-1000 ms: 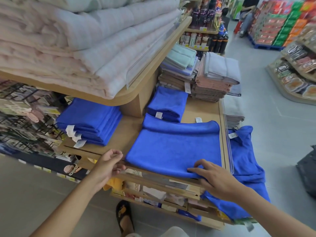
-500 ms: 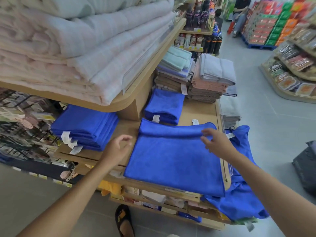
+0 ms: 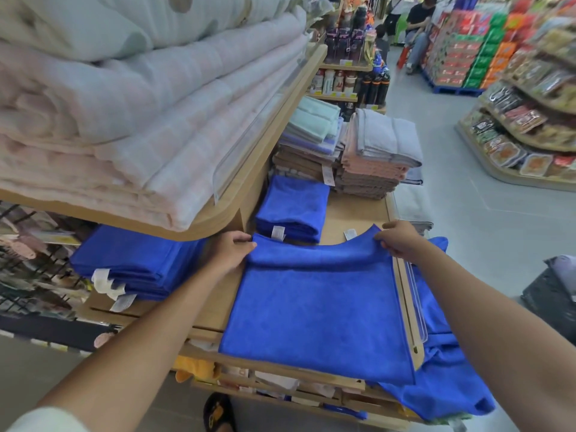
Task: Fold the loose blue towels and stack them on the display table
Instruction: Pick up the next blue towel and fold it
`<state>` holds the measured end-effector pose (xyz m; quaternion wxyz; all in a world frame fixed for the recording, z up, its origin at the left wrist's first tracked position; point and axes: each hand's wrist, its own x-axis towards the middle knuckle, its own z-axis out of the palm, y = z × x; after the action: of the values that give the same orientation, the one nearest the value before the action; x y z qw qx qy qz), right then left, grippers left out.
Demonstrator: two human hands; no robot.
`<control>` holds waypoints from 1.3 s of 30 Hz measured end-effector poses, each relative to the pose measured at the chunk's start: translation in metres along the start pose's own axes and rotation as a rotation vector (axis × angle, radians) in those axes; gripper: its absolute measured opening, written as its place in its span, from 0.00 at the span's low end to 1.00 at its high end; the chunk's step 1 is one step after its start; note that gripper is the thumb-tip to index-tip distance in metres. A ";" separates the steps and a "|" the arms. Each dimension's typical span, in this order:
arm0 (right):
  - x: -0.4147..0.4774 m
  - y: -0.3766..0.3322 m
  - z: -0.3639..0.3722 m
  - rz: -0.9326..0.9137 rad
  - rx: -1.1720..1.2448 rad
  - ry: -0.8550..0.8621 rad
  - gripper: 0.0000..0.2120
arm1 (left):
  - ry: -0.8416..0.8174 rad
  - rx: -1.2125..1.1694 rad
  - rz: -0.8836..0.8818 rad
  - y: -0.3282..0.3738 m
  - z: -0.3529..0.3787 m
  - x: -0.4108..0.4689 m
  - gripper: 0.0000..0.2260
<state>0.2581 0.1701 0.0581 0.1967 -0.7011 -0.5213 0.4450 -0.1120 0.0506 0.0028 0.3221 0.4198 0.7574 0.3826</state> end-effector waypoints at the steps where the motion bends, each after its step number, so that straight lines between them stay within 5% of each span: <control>1: 0.001 -0.001 -0.005 0.021 0.090 -0.036 0.17 | 0.012 -0.016 0.031 0.002 -0.002 0.001 0.06; 6: -0.010 -0.001 -0.029 0.025 0.325 -0.147 0.03 | -0.004 -0.158 0.102 0.016 -0.009 0.003 0.03; 21: -0.124 0.049 -0.073 -0.528 0.186 -0.040 0.07 | 0.019 -0.364 0.211 0.027 -0.063 -0.085 0.07; 26: -0.170 0.118 -0.050 -0.622 0.047 -0.122 0.13 | -0.198 -0.236 0.174 -0.023 -0.077 -0.145 0.15; 29: -0.187 0.160 -0.027 -0.645 -0.196 -0.127 0.19 | -0.280 -0.119 0.132 -0.064 -0.068 -0.167 0.08; 33: -0.200 0.177 -0.019 -0.551 -0.359 -0.235 0.09 | -0.340 0.147 0.164 -0.094 -0.063 -0.182 0.19; 39: -0.189 0.139 0.007 -0.637 -0.358 -0.013 0.06 | 0.046 0.328 0.411 -0.049 -0.038 -0.175 0.15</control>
<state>0.3181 -0.0545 0.0311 0.1964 -0.5240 -0.7844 0.2675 -0.0851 -0.1332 0.0094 0.1480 0.6027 0.7152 0.3215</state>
